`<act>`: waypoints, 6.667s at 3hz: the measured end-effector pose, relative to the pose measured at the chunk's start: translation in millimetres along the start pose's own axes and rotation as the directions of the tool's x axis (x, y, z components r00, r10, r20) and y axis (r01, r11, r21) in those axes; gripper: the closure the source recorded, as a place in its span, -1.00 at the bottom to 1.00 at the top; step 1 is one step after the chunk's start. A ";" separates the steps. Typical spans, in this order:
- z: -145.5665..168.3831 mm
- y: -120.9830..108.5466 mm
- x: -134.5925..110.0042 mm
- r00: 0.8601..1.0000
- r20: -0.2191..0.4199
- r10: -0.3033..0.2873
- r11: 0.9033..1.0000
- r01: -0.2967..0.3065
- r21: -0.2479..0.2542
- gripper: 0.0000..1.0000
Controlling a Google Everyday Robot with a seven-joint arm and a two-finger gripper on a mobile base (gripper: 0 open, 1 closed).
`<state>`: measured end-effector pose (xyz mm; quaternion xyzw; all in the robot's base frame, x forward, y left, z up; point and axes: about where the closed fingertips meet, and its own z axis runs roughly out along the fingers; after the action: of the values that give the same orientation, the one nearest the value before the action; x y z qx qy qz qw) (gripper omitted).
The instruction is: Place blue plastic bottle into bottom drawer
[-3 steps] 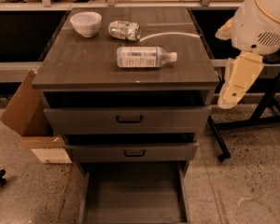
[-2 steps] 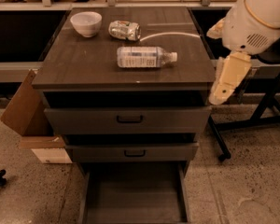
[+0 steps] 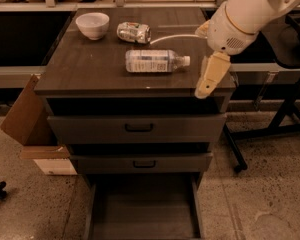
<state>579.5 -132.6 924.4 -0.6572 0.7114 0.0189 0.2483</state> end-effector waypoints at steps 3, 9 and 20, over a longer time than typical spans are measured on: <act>74.2 -48.1 -30.6 0.995 0.102 0.014 0.998 -0.007 -0.065 -1.00; 153.8 -87.2 -60.4 0.998 0.068 0.016 0.982 -0.003 -0.188 -0.64; 112.0 94.8 -15.5 0.986 0.065 -0.152 0.965 0.162 -0.205 1.00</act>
Offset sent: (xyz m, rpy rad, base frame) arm 0.1005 0.0700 -0.0517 0.1487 0.0766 0.0710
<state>526.9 -65.8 803.8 -0.7334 0.6449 0.0901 0.1953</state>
